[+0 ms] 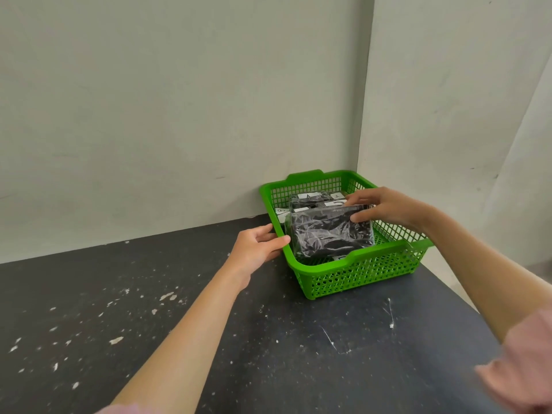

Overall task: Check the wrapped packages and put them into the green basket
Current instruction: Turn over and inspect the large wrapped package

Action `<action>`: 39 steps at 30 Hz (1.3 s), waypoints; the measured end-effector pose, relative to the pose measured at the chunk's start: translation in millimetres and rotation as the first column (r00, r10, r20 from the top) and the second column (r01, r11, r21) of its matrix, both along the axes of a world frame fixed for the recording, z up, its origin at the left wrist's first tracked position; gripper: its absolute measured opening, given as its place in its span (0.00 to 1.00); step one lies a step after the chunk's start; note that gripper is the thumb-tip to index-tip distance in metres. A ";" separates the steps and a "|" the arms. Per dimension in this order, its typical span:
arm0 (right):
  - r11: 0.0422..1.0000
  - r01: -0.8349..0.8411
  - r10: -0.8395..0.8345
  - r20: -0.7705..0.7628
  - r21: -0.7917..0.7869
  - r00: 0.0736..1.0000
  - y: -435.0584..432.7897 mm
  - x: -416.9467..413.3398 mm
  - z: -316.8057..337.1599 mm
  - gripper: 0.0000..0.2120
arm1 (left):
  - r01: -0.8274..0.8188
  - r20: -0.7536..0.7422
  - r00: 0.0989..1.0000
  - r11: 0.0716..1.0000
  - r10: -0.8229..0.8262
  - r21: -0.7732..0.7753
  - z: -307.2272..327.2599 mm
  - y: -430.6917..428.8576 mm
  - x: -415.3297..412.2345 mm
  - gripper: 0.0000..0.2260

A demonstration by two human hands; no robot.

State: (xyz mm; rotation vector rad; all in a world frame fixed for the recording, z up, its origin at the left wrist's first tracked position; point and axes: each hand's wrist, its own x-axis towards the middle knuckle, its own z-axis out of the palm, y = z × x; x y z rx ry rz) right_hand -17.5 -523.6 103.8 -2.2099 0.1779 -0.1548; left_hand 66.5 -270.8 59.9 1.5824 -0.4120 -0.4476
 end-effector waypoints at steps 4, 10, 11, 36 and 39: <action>0.999 -0.054 0.055 -0.143 0.007 0.988 12.3 -5.2 -0.5 0.14 | -0.013 -0.009 1.000 1.000 0.013 -0.014 -3.5 0.5 -3.4 0.18; 0.991 -0.040 0.004 -0.274 -0.125 0.962 16.1 -8.0 -2.7 0.39 | -0.052 -0.015 0.999 0.999 0.051 -0.013 -7.7 -1.6 -9.7 0.14; 0.980 -0.062 -0.002 -0.320 -0.188 0.948 16.7 -8.8 -2.8 0.42 | -0.056 -0.010 0.998 0.998 0.056 -0.005 -8.8 -2.0 -11.2 0.13; 0.978 0.047 -0.077 -0.143 -0.202 0.987 10.1 -17.8 -11.7 0.15 | -0.113 -0.048 0.993 0.990 0.109 -0.085 -17.2 -3.9 -13.8 0.03; 0.980 0.039 -0.068 -0.140 -0.196 0.988 9.2 -7.6 -13.1 0.16 | -0.112 -0.049 0.993 0.990 0.108 -0.088 -17.6 -3.4 -13.8 0.04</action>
